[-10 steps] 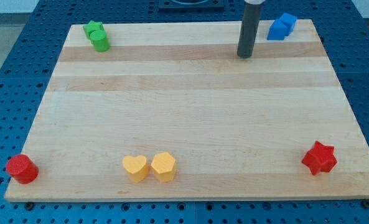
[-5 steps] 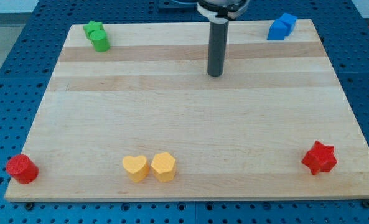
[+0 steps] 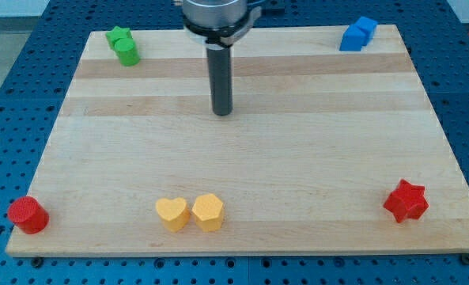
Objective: Move your hand vertically above the red circle
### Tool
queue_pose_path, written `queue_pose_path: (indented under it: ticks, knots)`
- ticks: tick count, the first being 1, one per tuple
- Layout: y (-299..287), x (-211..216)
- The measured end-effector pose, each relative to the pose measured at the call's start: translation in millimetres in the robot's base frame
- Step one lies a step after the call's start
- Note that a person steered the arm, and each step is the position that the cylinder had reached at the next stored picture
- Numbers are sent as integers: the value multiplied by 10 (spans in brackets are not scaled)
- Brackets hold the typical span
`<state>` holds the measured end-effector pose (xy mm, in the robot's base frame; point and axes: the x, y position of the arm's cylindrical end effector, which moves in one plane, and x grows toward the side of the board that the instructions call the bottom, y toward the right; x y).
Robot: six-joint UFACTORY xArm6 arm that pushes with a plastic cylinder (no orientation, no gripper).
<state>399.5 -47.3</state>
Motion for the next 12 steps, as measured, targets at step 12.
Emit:
queue_pose_path:
  ticks: [12]
  knots:
    - [-2574, 813]
